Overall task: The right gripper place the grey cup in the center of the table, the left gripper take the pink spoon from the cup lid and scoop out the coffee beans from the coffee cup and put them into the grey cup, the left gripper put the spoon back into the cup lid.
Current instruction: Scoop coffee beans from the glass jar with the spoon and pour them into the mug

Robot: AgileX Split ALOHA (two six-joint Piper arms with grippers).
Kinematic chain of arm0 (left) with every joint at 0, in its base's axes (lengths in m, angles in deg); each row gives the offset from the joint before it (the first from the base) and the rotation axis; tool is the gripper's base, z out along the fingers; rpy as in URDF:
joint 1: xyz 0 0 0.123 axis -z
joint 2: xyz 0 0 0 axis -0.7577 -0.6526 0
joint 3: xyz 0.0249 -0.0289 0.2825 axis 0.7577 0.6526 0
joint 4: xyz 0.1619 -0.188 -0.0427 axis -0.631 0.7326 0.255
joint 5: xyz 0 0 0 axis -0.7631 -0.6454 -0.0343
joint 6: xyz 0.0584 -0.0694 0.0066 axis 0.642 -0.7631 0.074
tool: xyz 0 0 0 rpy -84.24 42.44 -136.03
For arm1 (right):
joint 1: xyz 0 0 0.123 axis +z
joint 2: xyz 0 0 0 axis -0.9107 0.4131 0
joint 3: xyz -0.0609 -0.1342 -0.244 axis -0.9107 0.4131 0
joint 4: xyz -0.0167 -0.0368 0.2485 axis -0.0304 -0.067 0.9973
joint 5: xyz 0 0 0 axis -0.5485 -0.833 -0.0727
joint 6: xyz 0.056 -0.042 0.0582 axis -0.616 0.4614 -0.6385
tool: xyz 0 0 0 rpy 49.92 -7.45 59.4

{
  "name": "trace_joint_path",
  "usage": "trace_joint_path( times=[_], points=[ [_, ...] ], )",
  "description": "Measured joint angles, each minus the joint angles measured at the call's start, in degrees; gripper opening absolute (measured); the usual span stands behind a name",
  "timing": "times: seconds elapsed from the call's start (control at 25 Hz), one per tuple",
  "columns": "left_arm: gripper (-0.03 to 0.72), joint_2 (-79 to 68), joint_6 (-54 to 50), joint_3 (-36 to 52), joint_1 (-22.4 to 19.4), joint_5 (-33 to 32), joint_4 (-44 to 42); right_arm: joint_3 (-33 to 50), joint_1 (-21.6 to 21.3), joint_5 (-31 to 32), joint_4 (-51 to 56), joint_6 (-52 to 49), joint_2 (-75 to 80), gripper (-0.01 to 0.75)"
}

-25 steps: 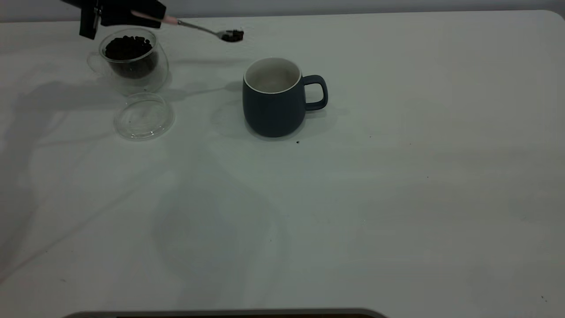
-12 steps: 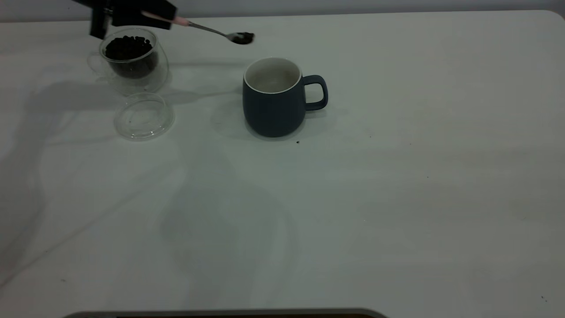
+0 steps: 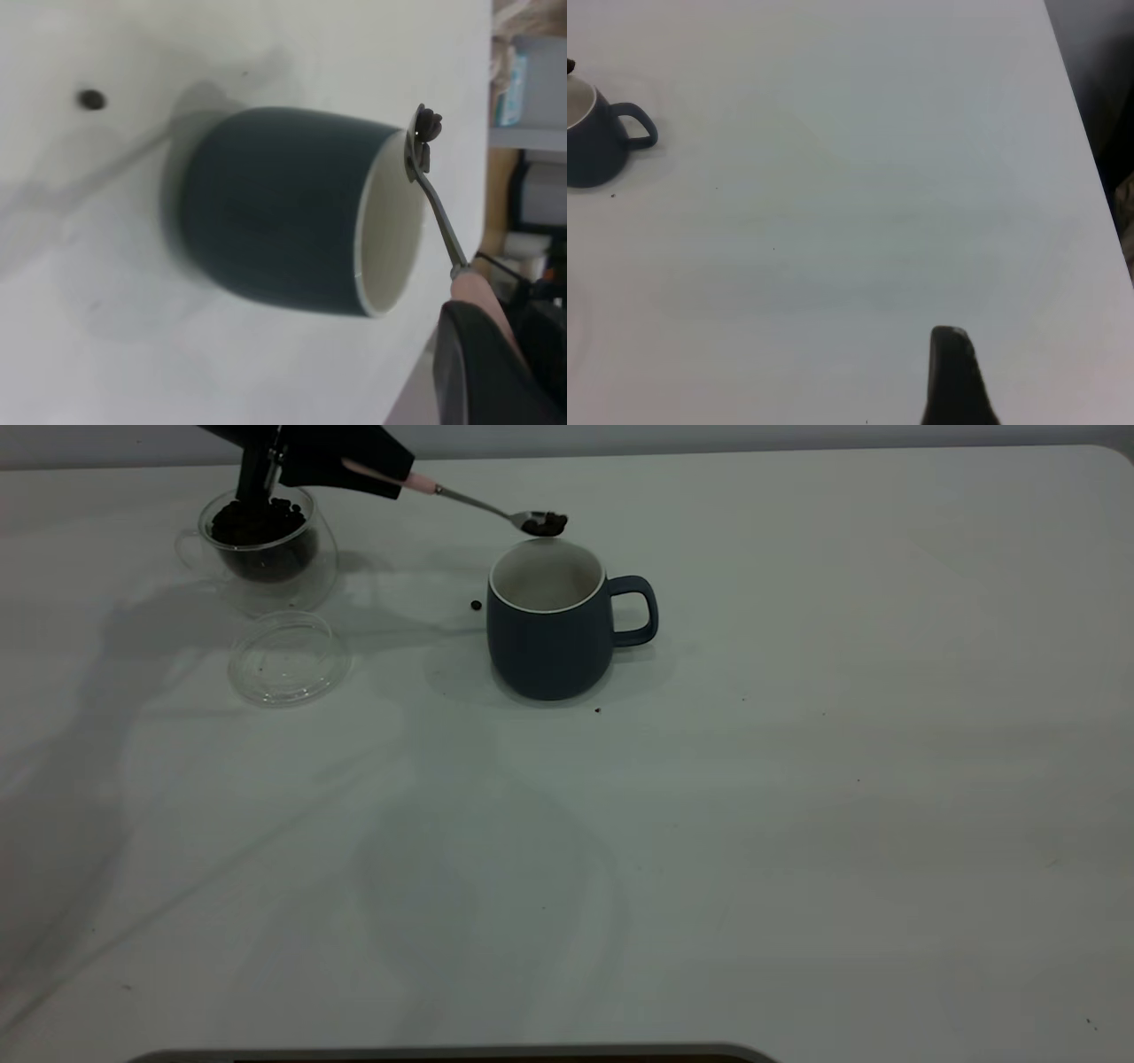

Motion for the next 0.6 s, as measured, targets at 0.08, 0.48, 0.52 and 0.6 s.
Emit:
trace_joint_path(
  times=[0.08, 0.48, 0.52, 0.6],
  points=[
    [0.129, 0.00, 0.28, 0.00, 0.00, 0.00, -1.87, 0.00, 0.00, 0.00, 0.00, 0.00, 0.00, 0.519],
    [0.129, 0.00, 14.88, 0.00, 0.00, 0.00, -3.19, 0.00, 0.00, 0.00, 0.00, 0.00, 0.00, 0.519],
    [0.129, 0.00, 17.31, 0.00, 0.00, 0.00, -3.19, 0.00, 0.00, 0.00, 0.00, 0.00, 0.00, 0.519],
    [0.129, 0.00, 24.14, 0.00, 0.00, 0.00, -3.19, 0.00, 0.00, 0.00, 0.00, 0.00, 0.00, 0.519]
  ],
)
